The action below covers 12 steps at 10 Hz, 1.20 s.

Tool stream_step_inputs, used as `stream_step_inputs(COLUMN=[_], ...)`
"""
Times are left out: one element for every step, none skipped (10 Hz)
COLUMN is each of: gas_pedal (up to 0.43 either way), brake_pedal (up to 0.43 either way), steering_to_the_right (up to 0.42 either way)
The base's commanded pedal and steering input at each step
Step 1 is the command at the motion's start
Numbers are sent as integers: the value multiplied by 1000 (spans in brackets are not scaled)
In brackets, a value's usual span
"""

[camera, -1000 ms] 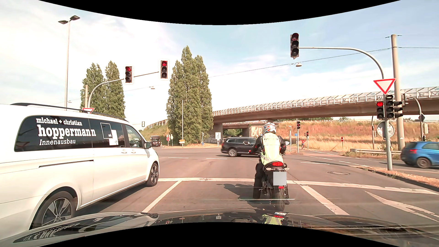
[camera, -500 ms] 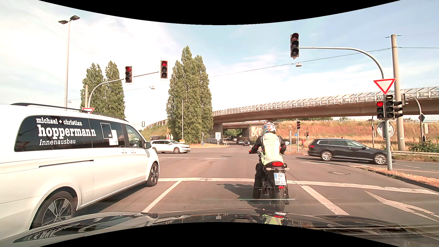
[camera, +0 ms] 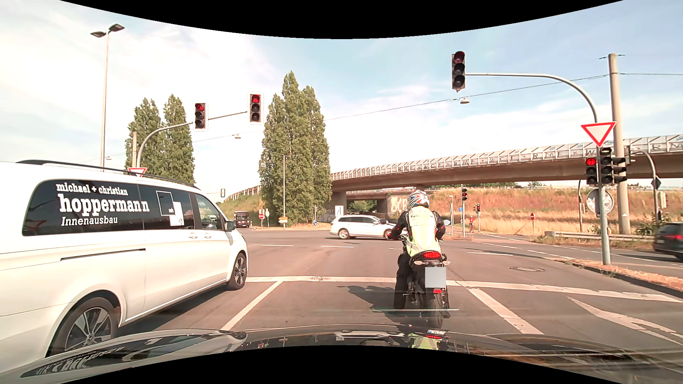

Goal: Follow the waypoints while adhering to traffic rules and regulations

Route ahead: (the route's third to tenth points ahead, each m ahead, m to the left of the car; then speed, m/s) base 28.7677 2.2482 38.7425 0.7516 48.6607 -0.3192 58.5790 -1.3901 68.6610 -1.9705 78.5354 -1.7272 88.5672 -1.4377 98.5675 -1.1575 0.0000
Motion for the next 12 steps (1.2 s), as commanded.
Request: stream_step_inputs(gas_pedal=[0,0,0,0,0,0,0,0,0,0,0,0], brake_pedal=[0,0,0,0,0,0,0,0,0,0,0,0], steering_to_the_right=[122,122,122,121,121,121,121,121,121,121,121,121])
